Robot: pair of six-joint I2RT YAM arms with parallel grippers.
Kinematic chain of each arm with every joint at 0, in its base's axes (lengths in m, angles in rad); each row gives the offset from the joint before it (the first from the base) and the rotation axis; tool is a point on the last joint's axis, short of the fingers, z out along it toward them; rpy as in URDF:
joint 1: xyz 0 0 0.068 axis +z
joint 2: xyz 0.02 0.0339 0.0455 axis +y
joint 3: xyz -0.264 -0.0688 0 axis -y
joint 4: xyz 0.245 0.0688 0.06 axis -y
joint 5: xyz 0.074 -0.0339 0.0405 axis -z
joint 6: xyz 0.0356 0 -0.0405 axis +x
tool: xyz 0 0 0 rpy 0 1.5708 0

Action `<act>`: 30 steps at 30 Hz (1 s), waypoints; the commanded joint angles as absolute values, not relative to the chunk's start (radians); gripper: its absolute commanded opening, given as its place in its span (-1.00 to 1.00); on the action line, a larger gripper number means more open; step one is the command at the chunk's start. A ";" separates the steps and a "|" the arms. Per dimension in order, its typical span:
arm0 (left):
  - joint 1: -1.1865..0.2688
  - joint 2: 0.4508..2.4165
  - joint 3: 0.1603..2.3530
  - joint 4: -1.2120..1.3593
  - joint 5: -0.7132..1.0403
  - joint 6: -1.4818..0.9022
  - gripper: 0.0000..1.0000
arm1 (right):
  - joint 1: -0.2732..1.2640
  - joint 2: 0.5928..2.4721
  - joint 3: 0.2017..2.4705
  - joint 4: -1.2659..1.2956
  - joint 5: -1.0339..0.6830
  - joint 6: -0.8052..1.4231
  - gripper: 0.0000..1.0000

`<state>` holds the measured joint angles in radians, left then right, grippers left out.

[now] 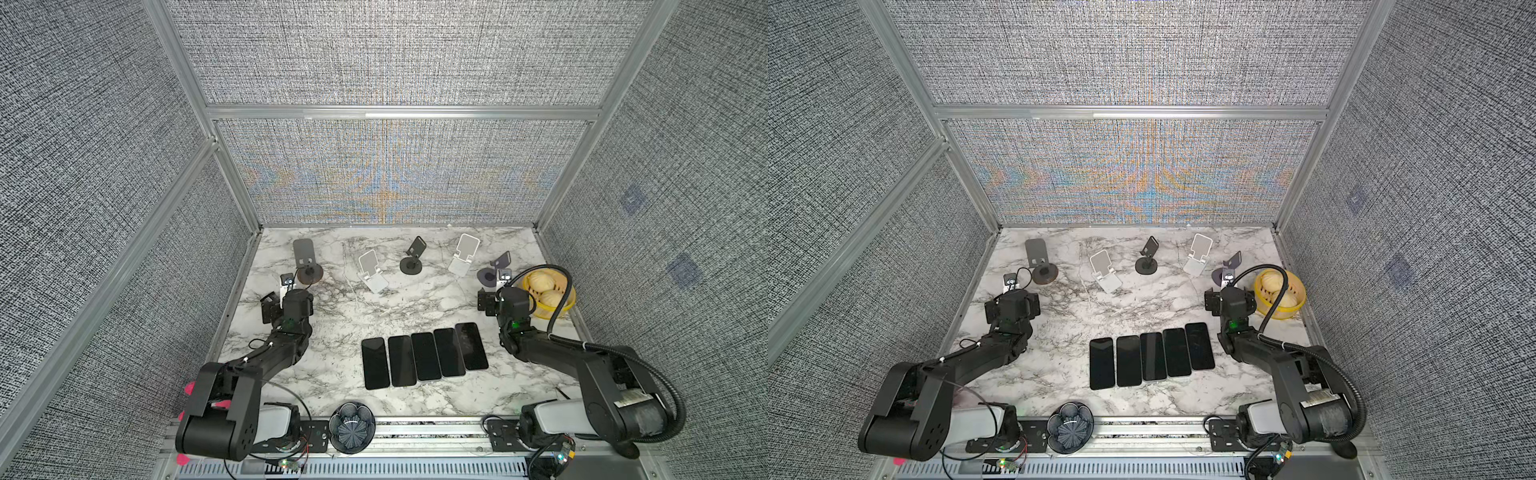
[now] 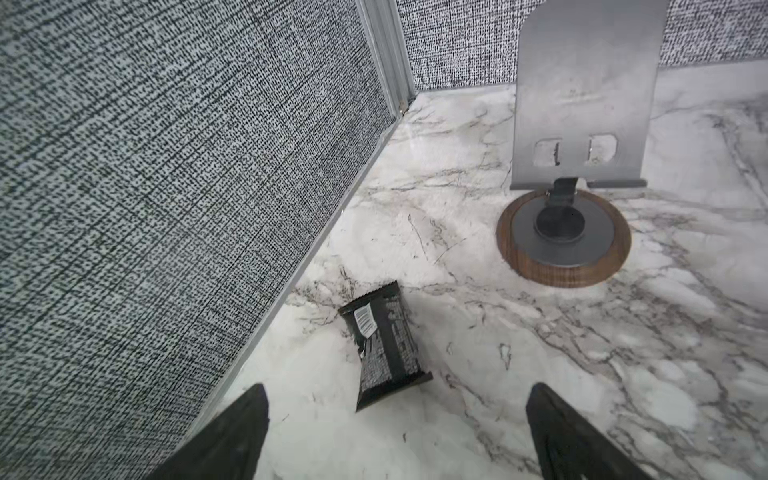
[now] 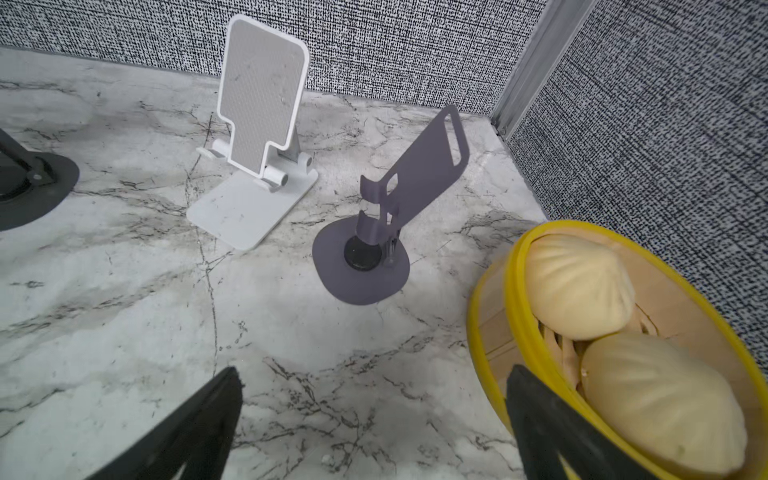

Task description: Remove the phone from the phone stand

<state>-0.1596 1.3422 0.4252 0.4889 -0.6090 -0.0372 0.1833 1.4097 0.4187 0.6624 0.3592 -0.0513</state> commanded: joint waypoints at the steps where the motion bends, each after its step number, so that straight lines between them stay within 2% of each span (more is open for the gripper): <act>1: -0.139 1.387 0.448 0.612 -0.552 0.015 0.95 | 0.161 1.473 0.398 0.809 0.335 -0.057 0.98; 2: -0.132 1.401 0.454 0.627 -0.538 0.024 0.95 | 0.158 1.492 0.384 0.865 0.328 -0.062 0.98; 6: -0.105 1.421 0.492 0.568 -0.462 0.022 0.96 | 0.132 1.471 0.383 0.816 0.288 -0.030 0.98; 9: -0.080 1.400 0.476 0.571 -0.391 0.016 0.96 | 0.116 1.567 0.328 1.036 0.266 -0.038 0.98; 11: -0.070 1.388 0.465 0.583 -0.342 0.007 0.96 | 0.111 1.509 0.365 0.861 0.256 -0.012 0.98; 14: -0.069 1.403 0.430 0.689 -0.223 0.005 0.96 | 0.101 1.556 0.367 0.940 0.239 -0.026 0.98; 16: -0.069 1.477 0.464 0.707 -0.225 0.014 0.96 | 0.097 1.519 0.395 0.822 0.231 -0.011 0.98; 20: -0.065 1.472 0.461 0.696 -0.269 -0.031 0.96 | 0.096 1.547 0.371 0.919 0.229 -0.021 0.98; 23: -0.055 1.473 0.443 0.725 -0.271 -0.044 0.96 | 0.095 1.532 0.385 0.866 0.229 -0.017 0.98; 30: -0.032 1.535 0.341 0.973 -0.224 -0.042 0.96 | 0.096 1.533 0.384 0.873 0.229 -0.018 0.98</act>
<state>-0.0330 1.5242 0.3538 0.8291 -0.2581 -0.0448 0.0937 1.5337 0.3809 0.8631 0.2283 -0.0212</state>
